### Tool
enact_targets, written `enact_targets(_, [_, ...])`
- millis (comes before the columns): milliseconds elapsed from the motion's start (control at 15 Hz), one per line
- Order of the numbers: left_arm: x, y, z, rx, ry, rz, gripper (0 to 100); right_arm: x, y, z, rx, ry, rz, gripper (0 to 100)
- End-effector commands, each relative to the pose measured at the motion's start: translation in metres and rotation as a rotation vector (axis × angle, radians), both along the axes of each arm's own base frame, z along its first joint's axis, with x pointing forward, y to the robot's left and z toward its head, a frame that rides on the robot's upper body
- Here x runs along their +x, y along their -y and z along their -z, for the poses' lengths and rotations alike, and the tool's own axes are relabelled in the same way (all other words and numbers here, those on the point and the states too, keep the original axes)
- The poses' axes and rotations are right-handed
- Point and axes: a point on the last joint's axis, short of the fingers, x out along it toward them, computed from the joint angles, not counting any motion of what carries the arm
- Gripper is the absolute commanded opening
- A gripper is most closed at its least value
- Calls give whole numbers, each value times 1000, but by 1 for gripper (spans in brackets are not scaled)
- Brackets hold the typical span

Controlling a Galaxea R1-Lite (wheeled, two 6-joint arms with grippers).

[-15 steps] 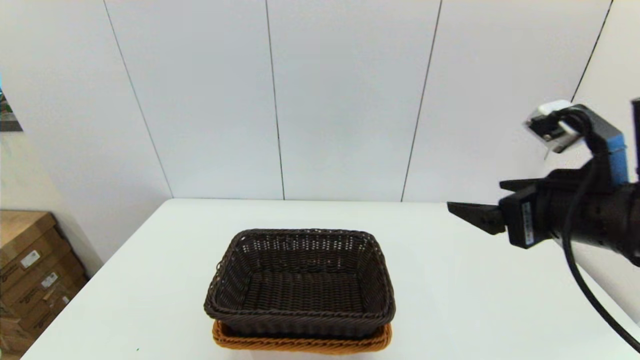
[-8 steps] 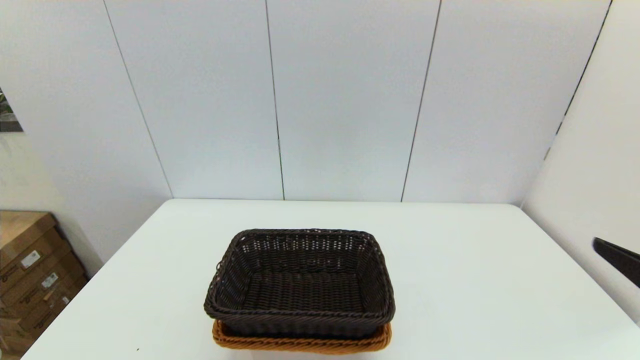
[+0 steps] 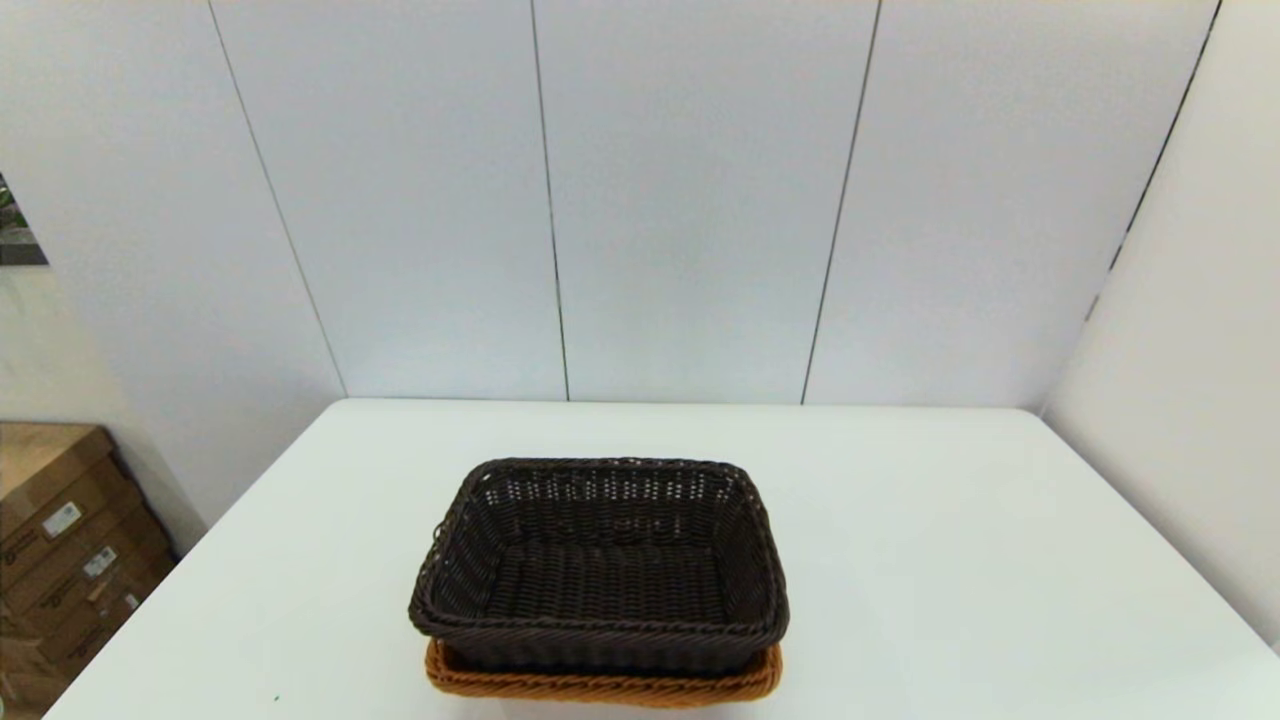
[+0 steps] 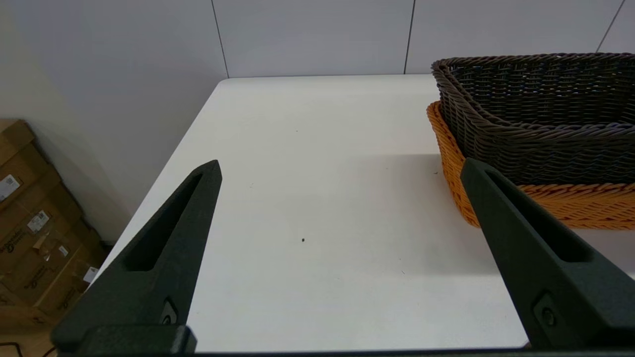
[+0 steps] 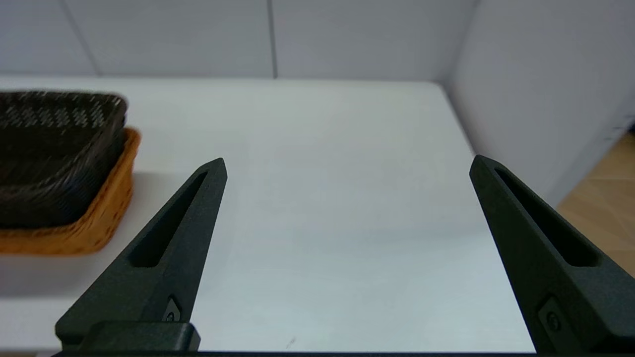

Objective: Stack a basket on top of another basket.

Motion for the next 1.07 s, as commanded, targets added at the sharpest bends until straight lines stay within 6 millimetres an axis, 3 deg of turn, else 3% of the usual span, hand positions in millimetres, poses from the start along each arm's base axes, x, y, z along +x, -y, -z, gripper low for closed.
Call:
enact_targets(67, [0, 0, 0, 0, 0, 0, 100, -12, -3, 4, 3, 57, 66, 100])
enact_targets(400, [0, 0, 0, 0, 0, 1, 100, -15, -5, 28, -24, 45, -31, 100])
enact_targets(800, [0, 0, 0, 0, 0, 1, 100, -12, -5, 98, -53, -14, -93, 100])
enact_targets(1067, [0, 0, 0, 0, 0, 0, 100, -9, -5, 100, -57, 20, -89, 100])
